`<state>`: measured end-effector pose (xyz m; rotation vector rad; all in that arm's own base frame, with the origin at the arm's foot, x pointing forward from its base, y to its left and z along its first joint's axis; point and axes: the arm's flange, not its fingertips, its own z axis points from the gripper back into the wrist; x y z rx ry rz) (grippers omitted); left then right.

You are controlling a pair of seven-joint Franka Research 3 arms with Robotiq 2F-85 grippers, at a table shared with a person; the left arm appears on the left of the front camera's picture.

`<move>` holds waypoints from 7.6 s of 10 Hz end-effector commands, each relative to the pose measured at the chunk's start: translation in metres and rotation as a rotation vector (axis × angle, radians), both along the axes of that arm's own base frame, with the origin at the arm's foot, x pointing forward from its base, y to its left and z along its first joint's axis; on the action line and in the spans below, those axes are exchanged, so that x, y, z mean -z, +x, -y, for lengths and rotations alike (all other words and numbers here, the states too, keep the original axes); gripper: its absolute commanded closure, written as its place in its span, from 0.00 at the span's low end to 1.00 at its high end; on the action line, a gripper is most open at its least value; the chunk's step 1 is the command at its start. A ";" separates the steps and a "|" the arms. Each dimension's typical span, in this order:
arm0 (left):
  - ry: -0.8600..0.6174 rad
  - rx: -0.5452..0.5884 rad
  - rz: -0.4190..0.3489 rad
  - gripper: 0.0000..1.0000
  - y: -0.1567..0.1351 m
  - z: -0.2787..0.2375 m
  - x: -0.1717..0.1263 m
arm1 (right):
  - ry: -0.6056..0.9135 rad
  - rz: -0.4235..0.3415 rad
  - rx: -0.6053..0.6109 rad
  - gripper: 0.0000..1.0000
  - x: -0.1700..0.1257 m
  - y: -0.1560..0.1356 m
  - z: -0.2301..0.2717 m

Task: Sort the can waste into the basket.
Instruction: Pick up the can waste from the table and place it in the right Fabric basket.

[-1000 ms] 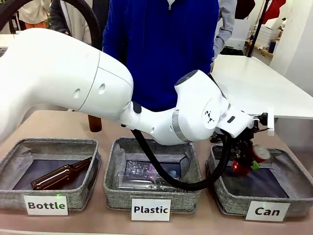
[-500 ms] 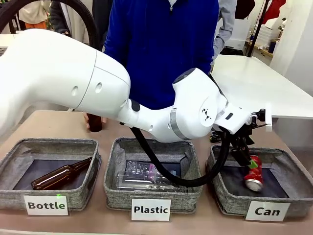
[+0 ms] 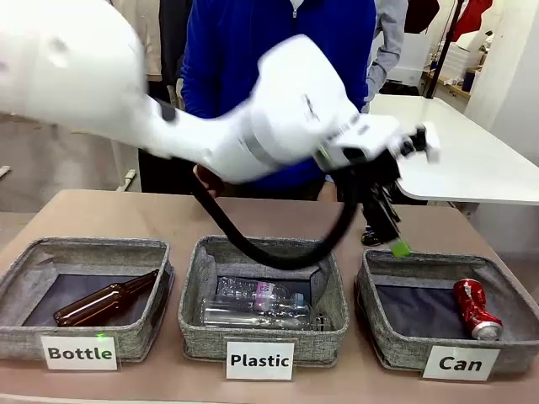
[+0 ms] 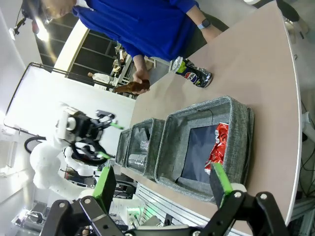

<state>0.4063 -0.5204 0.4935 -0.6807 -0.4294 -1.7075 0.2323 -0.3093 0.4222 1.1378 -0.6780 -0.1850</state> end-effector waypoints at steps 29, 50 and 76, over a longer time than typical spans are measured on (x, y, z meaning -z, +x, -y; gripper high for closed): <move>-0.353 -1.149 -0.363 0.00 -0.102 -0.844 0.006 | -0.001 0.036 0.001 0.00 0.000 0.001 0.002; -0.231 -0.783 -0.359 0.00 -0.026 -0.675 -0.001 | -0.677 0.394 -0.550 0.00 -0.019 0.125 -0.104; -0.231 -0.783 -0.359 0.00 -0.026 -0.675 -0.001 | -0.756 0.643 -0.843 0.00 0.135 0.419 -0.231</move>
